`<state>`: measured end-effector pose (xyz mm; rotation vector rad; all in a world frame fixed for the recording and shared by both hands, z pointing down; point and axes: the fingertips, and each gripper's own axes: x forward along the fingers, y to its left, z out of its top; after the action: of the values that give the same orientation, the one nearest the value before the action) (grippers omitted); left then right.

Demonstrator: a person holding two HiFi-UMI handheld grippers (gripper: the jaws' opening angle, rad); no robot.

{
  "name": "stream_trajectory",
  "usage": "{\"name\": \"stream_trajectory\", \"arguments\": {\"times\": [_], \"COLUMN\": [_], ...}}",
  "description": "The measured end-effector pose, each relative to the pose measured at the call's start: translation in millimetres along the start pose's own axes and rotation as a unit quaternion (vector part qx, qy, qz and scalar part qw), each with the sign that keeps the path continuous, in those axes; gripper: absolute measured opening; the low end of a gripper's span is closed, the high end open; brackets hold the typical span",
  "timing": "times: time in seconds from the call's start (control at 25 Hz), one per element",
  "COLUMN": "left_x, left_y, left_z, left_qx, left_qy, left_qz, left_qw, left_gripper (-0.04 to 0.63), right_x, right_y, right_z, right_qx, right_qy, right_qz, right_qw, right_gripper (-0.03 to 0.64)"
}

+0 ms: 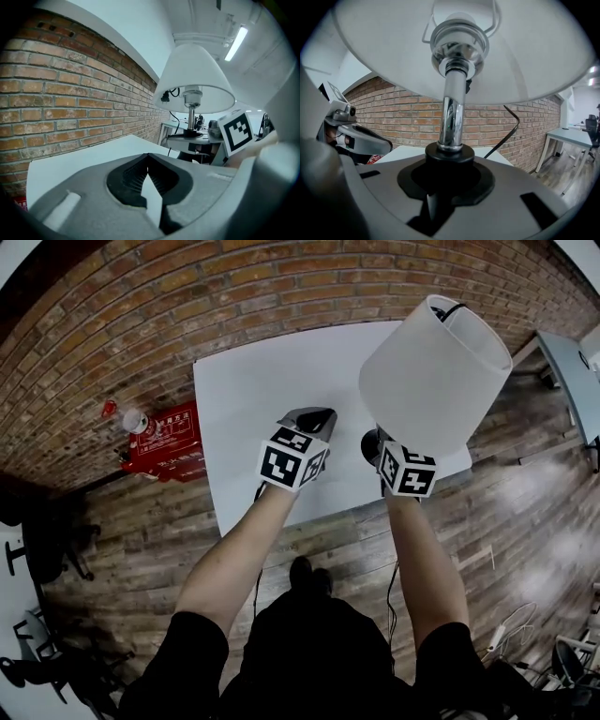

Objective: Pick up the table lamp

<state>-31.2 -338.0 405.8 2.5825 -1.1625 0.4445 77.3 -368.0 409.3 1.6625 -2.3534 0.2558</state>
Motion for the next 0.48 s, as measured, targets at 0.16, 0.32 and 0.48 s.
{"name": "stream_trajectory", "arguments": {"times": [0.16,0.32,0.48], "left_x": [-32,-59,-72], "left_y": [-11,-14,-20], "left_z": [25,42,52], "left_qx": [0.007,0.014,0.032], "left_qy": [-0.016,-0.024,-0.017], "left_qz": [-0.002,0.001,0.007], "left_qw": [0.9998,0.9996,0.9993], "left_gripper": [0.006,0.006,0.006], "right_x": [-22,-40,-56], "right_y": [9,19,23], "right_z": [24,42,55], "right_qx": [0.003,0.004,0.006], "right_qy": [-0.005,-0.006,-0.003], "right_qz": [0.002,0.004,0.003], "right_qw": [1.0,1.0,1.0], "right_gripper": [0.091,0.091,0.091]}}
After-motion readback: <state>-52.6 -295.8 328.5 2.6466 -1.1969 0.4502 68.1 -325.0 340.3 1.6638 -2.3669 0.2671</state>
